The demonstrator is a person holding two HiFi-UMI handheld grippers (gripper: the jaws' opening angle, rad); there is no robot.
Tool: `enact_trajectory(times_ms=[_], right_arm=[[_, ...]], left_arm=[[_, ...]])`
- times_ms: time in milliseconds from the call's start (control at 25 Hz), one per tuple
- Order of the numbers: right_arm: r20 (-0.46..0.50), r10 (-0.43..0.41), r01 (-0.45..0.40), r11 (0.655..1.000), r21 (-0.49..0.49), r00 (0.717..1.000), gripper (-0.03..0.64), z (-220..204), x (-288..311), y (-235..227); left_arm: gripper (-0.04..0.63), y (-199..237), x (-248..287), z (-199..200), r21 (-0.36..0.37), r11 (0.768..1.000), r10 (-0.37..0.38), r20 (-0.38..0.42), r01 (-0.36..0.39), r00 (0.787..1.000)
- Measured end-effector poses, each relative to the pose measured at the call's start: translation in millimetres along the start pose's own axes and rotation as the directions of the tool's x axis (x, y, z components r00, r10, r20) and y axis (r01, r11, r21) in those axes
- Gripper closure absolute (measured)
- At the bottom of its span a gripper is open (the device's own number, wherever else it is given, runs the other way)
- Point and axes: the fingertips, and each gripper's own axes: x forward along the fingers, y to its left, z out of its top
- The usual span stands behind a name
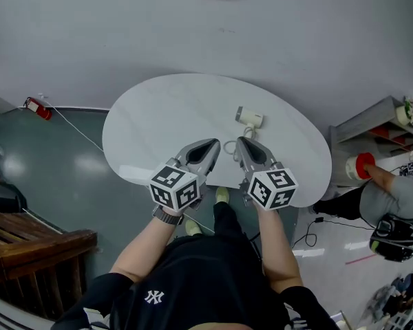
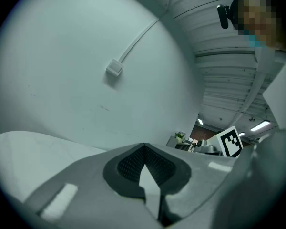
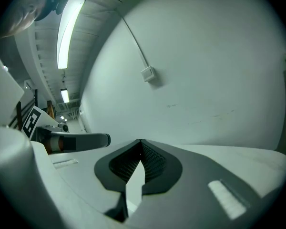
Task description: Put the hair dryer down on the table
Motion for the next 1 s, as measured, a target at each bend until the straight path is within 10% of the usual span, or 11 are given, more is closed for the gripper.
enact_trajectory(times_ms=[1000], right_arm=[[0.147, 0.019, 0.003, 0.989, -0.149, 0.989, 0.597, 51.0, -54.5, 94.5]], left_arm=[[0.595, -47.2, -93.9, 65.9, 0.149, 0.988, 0.003, 0.173, -0.029, 0.985]])
